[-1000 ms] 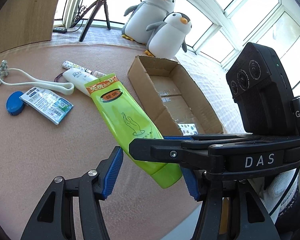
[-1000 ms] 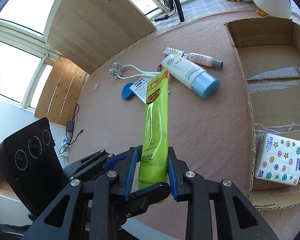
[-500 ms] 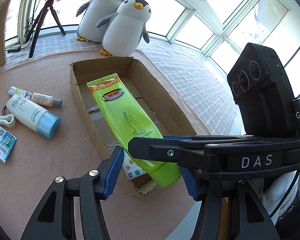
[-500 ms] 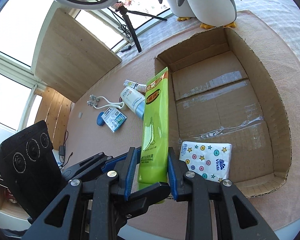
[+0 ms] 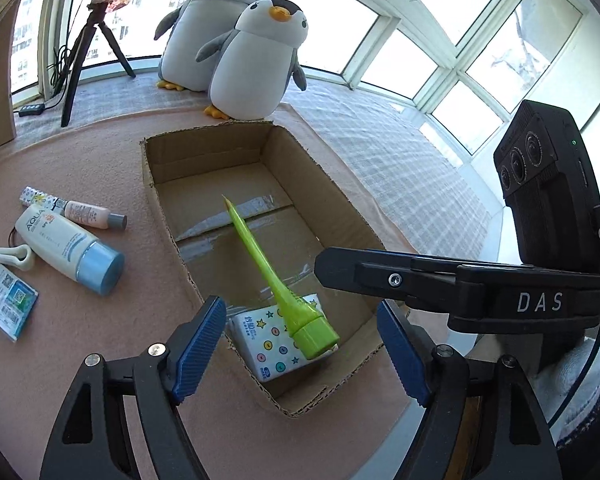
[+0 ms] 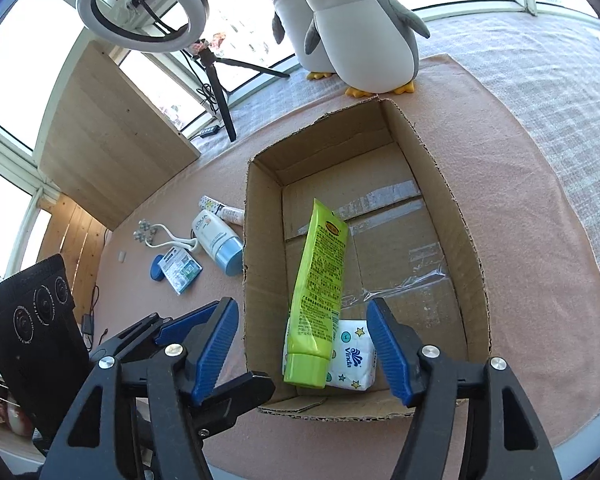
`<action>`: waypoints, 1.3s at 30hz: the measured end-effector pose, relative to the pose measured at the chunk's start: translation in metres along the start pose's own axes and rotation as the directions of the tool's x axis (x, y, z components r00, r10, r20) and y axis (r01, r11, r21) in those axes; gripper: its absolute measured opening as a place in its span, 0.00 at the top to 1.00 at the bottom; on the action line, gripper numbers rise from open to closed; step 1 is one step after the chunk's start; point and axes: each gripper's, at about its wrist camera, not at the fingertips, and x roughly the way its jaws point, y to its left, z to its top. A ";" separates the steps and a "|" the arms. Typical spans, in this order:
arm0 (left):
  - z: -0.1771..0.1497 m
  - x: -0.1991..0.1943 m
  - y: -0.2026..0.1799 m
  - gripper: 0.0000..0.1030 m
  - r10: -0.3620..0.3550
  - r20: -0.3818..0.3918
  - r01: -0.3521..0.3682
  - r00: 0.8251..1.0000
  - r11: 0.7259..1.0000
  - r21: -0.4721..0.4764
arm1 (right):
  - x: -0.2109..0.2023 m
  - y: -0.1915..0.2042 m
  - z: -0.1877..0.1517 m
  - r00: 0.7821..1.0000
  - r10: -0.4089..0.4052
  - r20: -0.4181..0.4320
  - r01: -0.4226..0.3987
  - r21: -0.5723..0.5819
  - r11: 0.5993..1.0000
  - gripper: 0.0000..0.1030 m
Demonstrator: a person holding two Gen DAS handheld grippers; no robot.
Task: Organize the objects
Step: 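Carry the green tube with the left gripper into the box and release, then move the left gripper to the AQUA sunscreen tube and close on it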
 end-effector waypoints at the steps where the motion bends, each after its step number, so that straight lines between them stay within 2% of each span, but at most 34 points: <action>1: -0.002 -0.003 0.003 0.22 0.002 0.002 -0.002 1.000 1.000 -0.004 | 0.001 0.002 0.000 1.000 -0.002 -0.001 0.002 -0.002 1.000 0.39; 6: -0.010 -0.017 0.020 0.22 0.020 0.008 -0.020 1.000 0.999 -0.035 | 0.003 0.014 -0.003 1.000 -0.009 0.028 0.009 -0.020 1.000 0.39; 14: -0.030 -0.047 0.066 0.22 0.077 0.017 -0.075 0.997 0.992 -0.104 | 0.015 0.044 -0.006 0.998 0.024 0.061 -0.021 -0.049 0.999 0.38; 22: -0.063 -0.085 0.133 0.22 0.142 0.022 -0.133 0.990 0.963 -0.235 | 0.038 0.091 0.000 0.993 0.037 0.116 -0.020 -0.146 0.989 0.38; 24: -0.071 -0.096 0.148 0.22 0.160 0.028 -0.147 0.987 0.953 -0.263 | 0.050 0.102 0.006 0.993 0.062 0.098 -0.046 -0.156 0.987 0.38; 26: -0.077 -0.108 0.162 0.22 0.178 0.037 -0.161 0.983 0.944 -0.288 | 0.065 0.111 0.014 0.996 0.054 0.070 -0.043 -0.144 0.989 0.38; 30: -0.090 -0.131 0.184 0.22 0.207 0.055 -0.179 0.977 0.927 -0.329 | 0.103 0.130 0.034 0.997 0.058 -0.043 -0.064 -0.151 0.987 0.38; 36: -0.107 -0.154 0.210 0.22 0.234 0.063 -0.193 0.970 0.904 -0.382 | 0.161 0.141 0.051 0.989 -0.039 -0.145 0.016 -0.152 0.988 0.38; 39: -0.115 -0.163 0.222 0.22 0.248 0.066 -0.201 0.967 0.892 -0.404 | 0.177 0.141 0.055 0.985 -0.080 -0.152 0.058 -0.144 0.988 0.38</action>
